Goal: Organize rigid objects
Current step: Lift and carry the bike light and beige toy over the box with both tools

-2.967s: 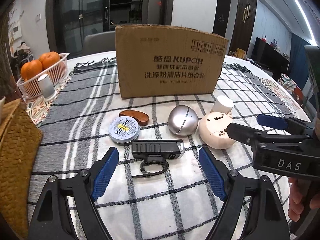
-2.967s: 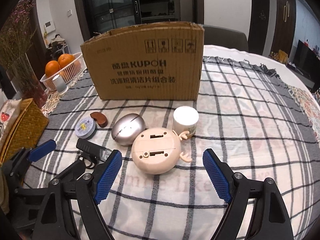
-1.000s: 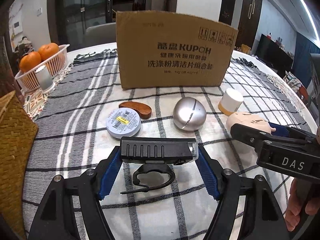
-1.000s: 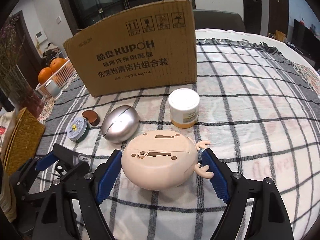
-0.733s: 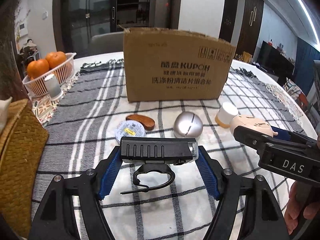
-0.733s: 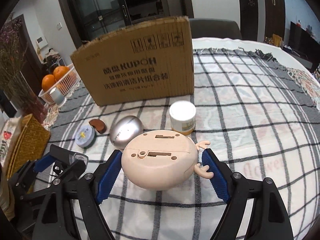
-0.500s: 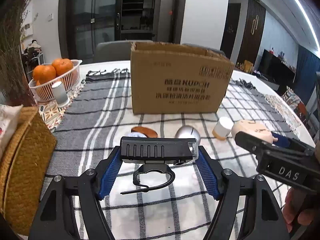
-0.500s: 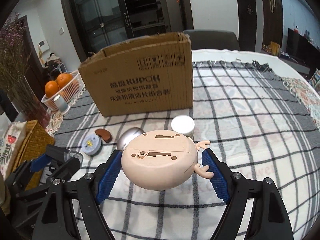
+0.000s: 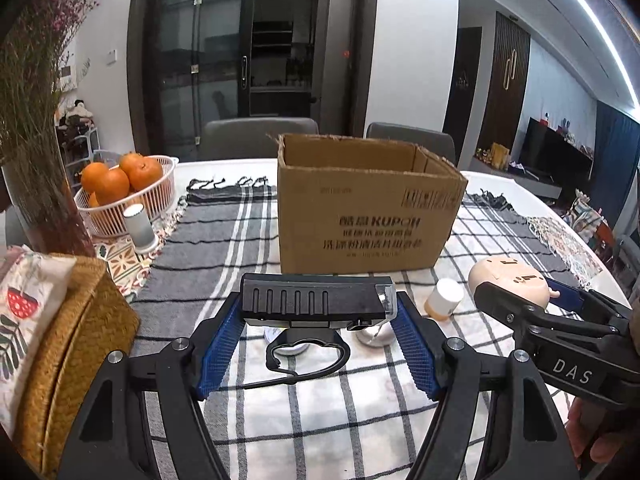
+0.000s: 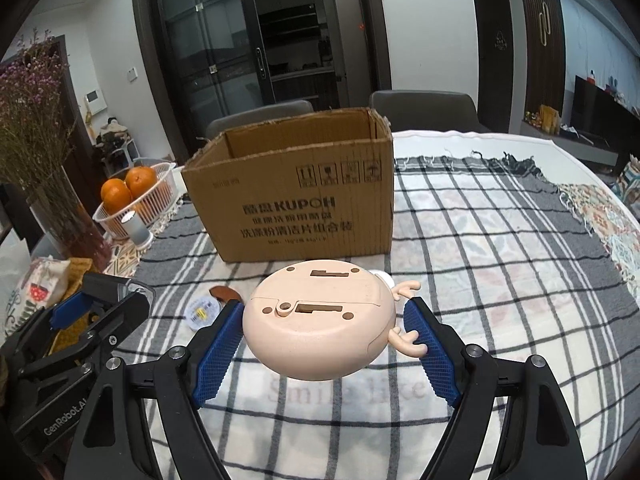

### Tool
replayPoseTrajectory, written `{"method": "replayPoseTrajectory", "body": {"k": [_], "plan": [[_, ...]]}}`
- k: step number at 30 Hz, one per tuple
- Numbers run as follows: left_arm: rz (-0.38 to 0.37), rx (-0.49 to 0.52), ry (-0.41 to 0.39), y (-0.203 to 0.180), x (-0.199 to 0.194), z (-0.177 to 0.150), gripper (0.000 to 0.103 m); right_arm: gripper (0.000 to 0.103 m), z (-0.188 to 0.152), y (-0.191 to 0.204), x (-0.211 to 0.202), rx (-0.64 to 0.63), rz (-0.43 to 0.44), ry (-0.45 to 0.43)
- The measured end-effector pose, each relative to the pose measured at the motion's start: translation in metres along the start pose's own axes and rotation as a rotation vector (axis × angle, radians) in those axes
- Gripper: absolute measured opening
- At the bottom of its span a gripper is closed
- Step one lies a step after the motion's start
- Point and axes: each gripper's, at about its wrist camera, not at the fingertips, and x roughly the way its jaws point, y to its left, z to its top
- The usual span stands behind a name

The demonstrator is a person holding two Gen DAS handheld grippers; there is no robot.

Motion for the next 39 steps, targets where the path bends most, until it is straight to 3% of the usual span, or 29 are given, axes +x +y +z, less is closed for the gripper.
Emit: {"method": "replayPoseTrajectory", "body": {"k": [16,39], "plan": [[-0.005,0.008,-0.094,-0.003,-0.011,0.041,0.073,0.082,0.039,0.0,-0.02,0.006,-0.01,-0.104],[-0.03,0.006,-0.144,-0.009,0.004,0.095,0.073,0.082,0.092,-0.001,-0.016,-0.007,0.011,-0.179]]}}
